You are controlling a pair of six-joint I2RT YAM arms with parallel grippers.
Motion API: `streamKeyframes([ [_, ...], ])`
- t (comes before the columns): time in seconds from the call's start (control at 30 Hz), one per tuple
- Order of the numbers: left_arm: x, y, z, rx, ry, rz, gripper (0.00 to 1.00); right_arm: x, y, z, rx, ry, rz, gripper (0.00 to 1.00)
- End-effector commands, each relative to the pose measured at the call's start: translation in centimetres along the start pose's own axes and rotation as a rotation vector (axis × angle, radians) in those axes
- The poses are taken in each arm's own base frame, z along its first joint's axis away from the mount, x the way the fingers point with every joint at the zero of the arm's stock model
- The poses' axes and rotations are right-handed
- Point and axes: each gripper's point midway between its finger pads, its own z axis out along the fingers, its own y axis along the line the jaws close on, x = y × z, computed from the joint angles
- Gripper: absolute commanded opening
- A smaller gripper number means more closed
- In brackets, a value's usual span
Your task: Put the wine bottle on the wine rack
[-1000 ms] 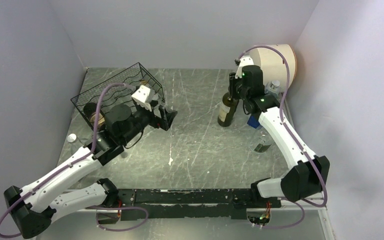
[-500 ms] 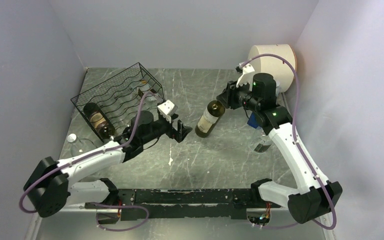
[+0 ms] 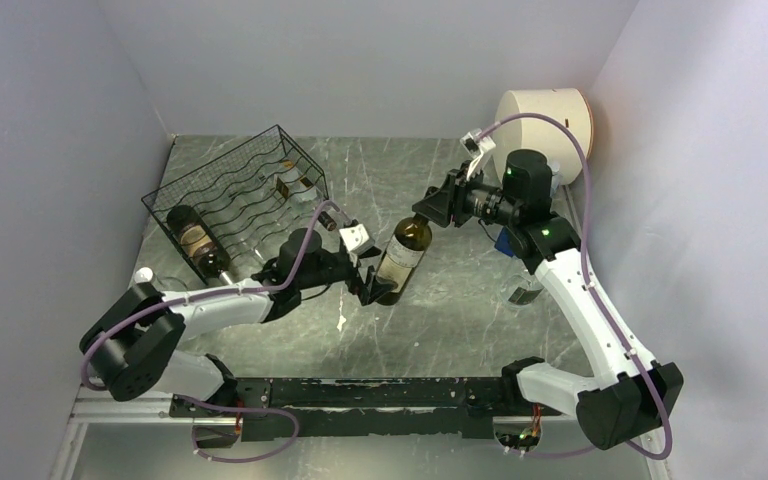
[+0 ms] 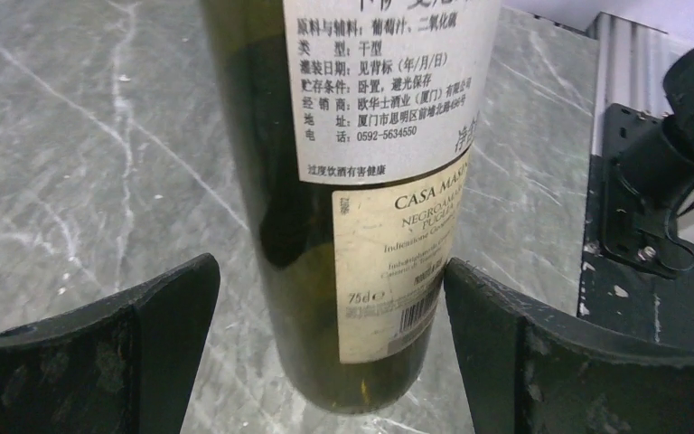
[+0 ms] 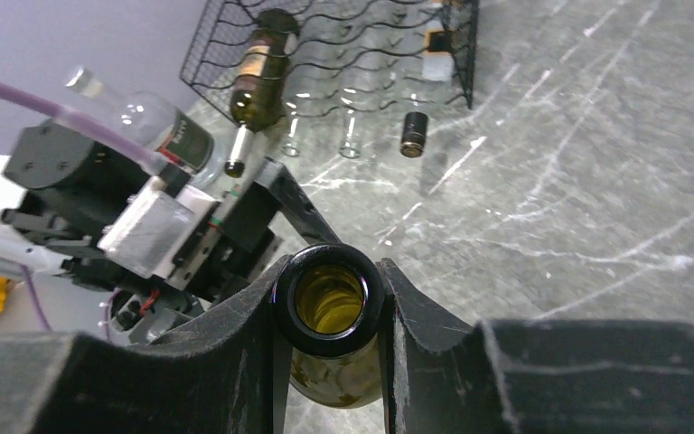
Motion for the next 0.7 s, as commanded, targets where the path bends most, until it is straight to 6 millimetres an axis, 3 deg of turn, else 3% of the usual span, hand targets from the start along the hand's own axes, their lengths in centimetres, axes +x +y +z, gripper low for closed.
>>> streamKeyframes([
  [0.0, -1.5, -1.8, 0.4, 0.118, -0.078, 0.031, 0.98, -3.1, 3.6, -0.7, -0.166, -0.098, -0.043, 0.0],
  [0.5, -3.5, -5.0, 0.6, 0.304, -0.145, -0.063, 0.99, -2.4, 7.5, -2.4, -0.386, -0.097, -0.11, 0.0],
  [0.6, -3.6, -4.8, 0.5, 0.297, -0.138, -0.035, 0.88, -2.5, 8.1, -2.8, -0.413, -0.107, -0.127, 0.0],
  [0.67, -3.8, -4.4, 0.5, 0.276, -0.13, -0.01, 0.72, -2.6, 8.4, -3.0, -0.418, -0.11, -0.134, 0.0],
])
